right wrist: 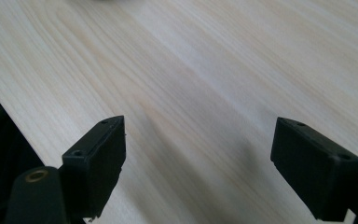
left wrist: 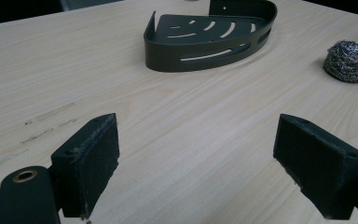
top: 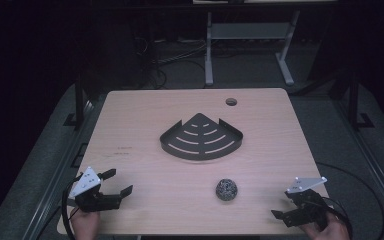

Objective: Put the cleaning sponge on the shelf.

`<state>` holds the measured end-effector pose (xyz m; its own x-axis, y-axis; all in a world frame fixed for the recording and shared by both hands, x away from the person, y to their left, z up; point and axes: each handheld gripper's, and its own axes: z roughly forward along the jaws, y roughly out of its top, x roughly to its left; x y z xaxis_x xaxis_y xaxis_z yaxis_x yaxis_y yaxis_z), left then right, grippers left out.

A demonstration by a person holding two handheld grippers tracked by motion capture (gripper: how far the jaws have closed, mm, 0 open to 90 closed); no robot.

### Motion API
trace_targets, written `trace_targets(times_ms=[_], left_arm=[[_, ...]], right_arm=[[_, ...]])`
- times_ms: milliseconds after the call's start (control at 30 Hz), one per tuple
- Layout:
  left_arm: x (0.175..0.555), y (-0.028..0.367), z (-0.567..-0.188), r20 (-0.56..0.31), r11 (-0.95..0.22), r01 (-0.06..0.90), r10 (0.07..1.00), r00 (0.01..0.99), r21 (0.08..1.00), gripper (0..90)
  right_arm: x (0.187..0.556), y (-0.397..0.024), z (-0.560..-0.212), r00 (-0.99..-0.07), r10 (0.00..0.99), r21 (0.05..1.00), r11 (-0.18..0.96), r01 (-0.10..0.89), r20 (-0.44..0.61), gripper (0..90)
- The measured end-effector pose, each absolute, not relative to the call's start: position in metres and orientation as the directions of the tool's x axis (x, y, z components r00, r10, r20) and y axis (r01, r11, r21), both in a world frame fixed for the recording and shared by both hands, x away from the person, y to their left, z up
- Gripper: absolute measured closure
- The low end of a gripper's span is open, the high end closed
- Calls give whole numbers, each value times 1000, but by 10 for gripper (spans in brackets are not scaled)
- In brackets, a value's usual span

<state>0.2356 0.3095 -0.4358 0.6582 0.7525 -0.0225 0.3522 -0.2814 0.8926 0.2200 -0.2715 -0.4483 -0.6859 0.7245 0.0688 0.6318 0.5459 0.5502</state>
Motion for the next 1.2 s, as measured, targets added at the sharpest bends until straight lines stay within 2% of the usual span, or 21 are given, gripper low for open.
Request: trace_targets(times_ms=[633, 1200], left_arm=[[232, 313, -435, -23, -275, 350, 757, 654, 895, 137], [232, 314, -435, -27, -268, 351, 760, 649, 897, 137]], right_arm=[[225, -246, -439, -732, 676, 561, 575, 595, 83, 166], [235, -223, -435, -770, 631, 518, 628, 581, 99, 151]])
